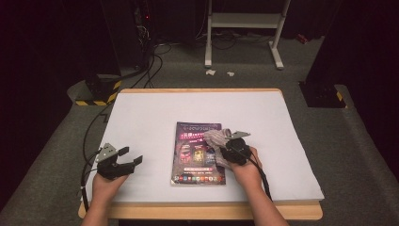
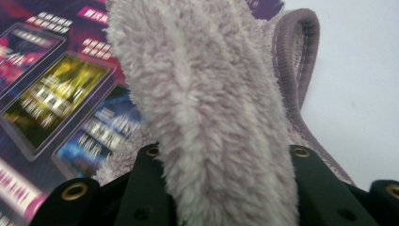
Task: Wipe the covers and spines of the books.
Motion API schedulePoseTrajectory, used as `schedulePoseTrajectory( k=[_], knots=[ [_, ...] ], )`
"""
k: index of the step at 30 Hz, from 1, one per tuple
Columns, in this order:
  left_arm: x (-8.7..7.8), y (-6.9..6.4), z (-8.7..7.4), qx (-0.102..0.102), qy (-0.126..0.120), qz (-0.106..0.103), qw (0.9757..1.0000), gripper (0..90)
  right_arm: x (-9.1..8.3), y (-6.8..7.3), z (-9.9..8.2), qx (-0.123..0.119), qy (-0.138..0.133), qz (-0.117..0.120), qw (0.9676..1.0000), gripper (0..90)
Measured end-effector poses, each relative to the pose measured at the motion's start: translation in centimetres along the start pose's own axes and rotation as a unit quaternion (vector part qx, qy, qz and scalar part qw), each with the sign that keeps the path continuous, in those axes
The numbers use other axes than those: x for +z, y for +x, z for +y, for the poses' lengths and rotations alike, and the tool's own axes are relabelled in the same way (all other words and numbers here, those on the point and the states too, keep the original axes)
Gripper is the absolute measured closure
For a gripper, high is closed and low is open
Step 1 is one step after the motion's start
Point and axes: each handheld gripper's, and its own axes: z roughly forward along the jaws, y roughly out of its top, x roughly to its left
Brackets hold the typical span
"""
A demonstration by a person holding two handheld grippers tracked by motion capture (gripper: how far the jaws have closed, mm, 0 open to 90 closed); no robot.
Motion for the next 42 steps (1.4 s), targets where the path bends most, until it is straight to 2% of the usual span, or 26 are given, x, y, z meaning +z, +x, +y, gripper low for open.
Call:
schedulePoseTrajectory(
  k=[4, 7, 12, 16, 18, 19, 22, 25, 27, 31, 34, 37, 40, 42],
  knots=[
    [0.0, 0.0, 0.0, 0.002, 0.000, -0.001, 1.0000, 25.6, 1.3, 0.9, 1.6, -0.009, 0.004, -0.004, 0.9999, 67.6],
    [0.0, 0.1, 0.0, 0.000, -0.003, -0.002, 1.0000, 25.6, 2.4, 2.3, 2.8, -0.018, 0.004, -0.002, 0.9998, 67.8],
    [0.0, 0.0, 0.0, 0.002, -0.002, -0.004, 1.0000, 25.6, 4.5, 6.4, 5.1, -0.050, 0.001, 0.021, 0.9985, 67.9],
    [0.1, 0.0, 0.0, 0.005, 0.000, -0.003, 1.0000, 25.6, 5.9, 9.9, 6.7, -0.079, -0.004, 0.045, 0.9959, 67.9],
    [0.0, 0.0, 0.0, 0.004, 0.000, -0.004, 1.0000, 25.6, 6.2, 10.8, 7.0, -0.086, -0.007, 0.057, 0.9946, 67.8],
    [0.0, 0.0, 0.0, 0.003, 0.000, -0.004, 1.0000, 25.6, 6.2, 11.0, 7.0, -0.091, -0.008, 0.054, 0.9944, 67.8],
    [0.0, 0.1, -0.1, 0.003, 0.000, -0.003, 1.0000, 25.6, 6.1, 10.1, 6.8, -0.078, -0.005, 0.063, 0.9949, 67.6],
    [0.0, -0.1, -0.1, 0.004, 0.001, -0.002, 1.0000, 25.6, 5.4, 8.4, 6.1, -0.065, 0.003, 0.041, 0.9970, 67.3],
    [0.0, -0.1, -0.1, 0.007, 0.003, -0.002, 1.0000, 25.6, 4.8, 6.4, 5.4, -0.056, 0.003, 0.029, 0.9980, 67.2],
    [0.2, -0.3, -0.1, 0.008, 0.007, -0.002, 0.9999, 25.6, 3.3, 2.3, 3.7, -0.020, 0.003, -0.001, 0.9998, 67.2],
    [0.4, -0.5, -0.1, 0.010, 0.011, -0.003, 0.9999, 25.6, 2.2, 0.0, 2.4, 0.003, 0.002, -0.012, 0.9999, 67.2],
    [0.5, -0.6, -0.1, 0.010, 0.010, -0.003, 0.9999, 25.6, 1.8, -0.5, 2.0, 0.006, 0.003, -0.016, 0.9998, 67.3],
    [0.4, -0.6, -0.1, 0.012, 0.010, -0.004, 0.9999, 25.7, 2.0, 0.0, 2.4, -0.004, 0.010, -0.027, 0.9996, 67.6],
    [0.4, -0.6, -0.1, 0.012, 0.009, -0.004, 0.9999, 25.7, 2.4, 0.7, 3.0, -0.009, 0.013, -0.022, 0.9996, 67.5]
  ],
)
